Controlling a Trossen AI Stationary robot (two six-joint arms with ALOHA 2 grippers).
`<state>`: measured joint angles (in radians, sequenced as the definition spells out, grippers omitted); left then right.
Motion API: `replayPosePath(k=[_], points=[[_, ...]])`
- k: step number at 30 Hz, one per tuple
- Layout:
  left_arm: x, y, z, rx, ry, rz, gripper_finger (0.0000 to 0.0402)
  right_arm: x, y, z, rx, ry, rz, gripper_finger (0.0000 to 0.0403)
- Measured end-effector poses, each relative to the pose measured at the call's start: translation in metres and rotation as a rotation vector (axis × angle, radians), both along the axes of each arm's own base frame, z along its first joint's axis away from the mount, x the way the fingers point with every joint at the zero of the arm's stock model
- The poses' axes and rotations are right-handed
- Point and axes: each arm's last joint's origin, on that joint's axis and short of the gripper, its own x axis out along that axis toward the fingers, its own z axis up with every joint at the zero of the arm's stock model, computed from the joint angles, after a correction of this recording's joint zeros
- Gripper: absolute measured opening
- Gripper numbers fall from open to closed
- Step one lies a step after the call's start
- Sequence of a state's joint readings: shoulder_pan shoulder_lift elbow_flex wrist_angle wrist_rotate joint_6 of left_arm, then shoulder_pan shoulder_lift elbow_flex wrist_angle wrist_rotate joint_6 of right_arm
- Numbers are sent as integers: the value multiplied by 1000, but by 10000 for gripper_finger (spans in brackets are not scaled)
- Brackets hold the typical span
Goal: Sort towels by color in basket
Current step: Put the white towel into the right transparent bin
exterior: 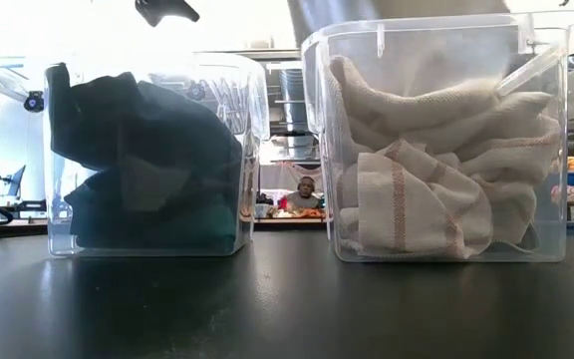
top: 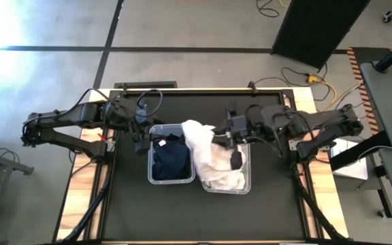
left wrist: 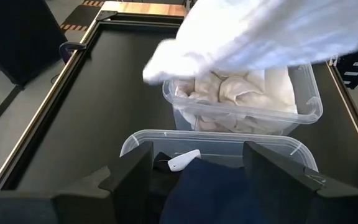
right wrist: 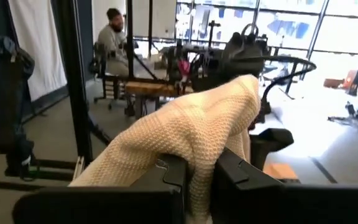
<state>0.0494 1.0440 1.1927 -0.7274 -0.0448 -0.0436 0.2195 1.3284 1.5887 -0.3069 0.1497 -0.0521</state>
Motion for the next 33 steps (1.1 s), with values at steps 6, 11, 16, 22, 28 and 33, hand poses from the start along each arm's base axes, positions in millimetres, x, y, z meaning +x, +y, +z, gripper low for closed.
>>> replayPosePath(k=[6, 11, 16, 22, 28, 33], points=[[-5, 0, -2, -4, 30, 2, 233, 6, 2, 7, 7, -87, 4, 26], [-7, 0, -1, -19, 26, 12, 233, -13, 8, -6, 14, 129, 27, 26], [-9, 0, -1, -23, 21, 14, 233, -48, 17, -5, 19, 243, 36, 27], [-9, 0, -1, -38, 18, 24, 233, -106, 1, 18, 8, 171, -147, 27], [-9, 0, -1, -41, 19, 26, 233, -160, -21, 41, 57, 32, -176, 27], [-9, 0, -1, -41, 20, 26, 233, -186, -27, 46, 113, 8, -28, 27]])
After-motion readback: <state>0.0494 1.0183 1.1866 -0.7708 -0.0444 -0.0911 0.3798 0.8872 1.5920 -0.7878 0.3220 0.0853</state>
